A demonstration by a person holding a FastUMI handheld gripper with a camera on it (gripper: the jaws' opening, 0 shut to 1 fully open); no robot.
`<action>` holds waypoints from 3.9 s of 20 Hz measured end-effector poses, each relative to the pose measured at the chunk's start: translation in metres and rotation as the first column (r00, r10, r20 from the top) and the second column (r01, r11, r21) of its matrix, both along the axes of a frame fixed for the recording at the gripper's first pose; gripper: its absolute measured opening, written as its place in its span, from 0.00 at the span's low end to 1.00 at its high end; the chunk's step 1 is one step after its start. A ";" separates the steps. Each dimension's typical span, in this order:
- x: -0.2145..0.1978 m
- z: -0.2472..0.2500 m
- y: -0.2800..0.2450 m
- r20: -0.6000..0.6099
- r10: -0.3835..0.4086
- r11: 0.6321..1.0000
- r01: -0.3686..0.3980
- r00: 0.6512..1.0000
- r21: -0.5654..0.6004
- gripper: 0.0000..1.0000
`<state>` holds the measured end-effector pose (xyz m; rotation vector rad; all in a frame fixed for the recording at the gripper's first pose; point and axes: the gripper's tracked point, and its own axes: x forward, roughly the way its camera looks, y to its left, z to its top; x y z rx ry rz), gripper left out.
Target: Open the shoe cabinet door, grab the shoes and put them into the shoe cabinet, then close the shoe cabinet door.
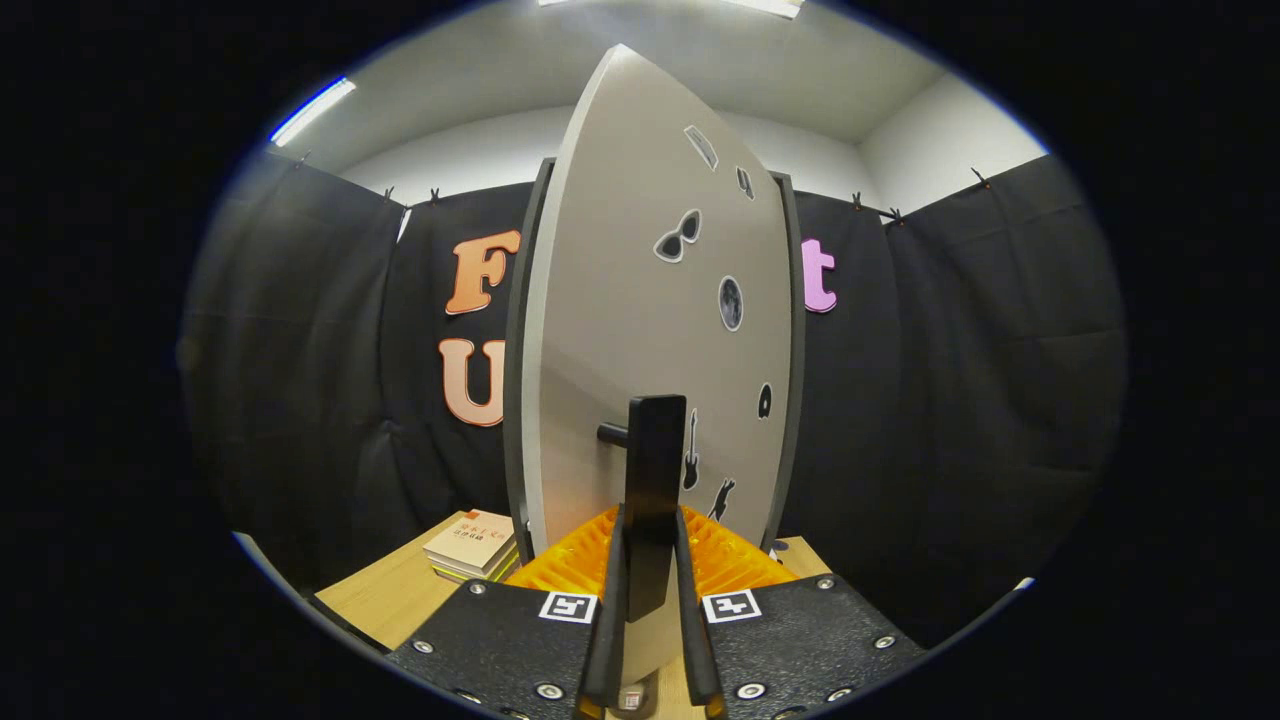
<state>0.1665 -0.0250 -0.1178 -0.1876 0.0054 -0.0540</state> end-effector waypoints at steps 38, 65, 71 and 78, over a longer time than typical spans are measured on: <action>-0.107 0.001 -0.162 0.004 0.076 0.997 -0.076 0.997 0.017 0.11; -0.068 -0.127 -0.012 -0.011 0.054 0.998 -0.054 0.998 0.012 0.93; -0.053 -0.167 -0.001 -0.031 0.054 0.998 -0.055 0.998 -0.007 0.93; -0.031 -0.247 -0.001 -0.141 0.052 0.998 -0.047 0.989 0.035 0.93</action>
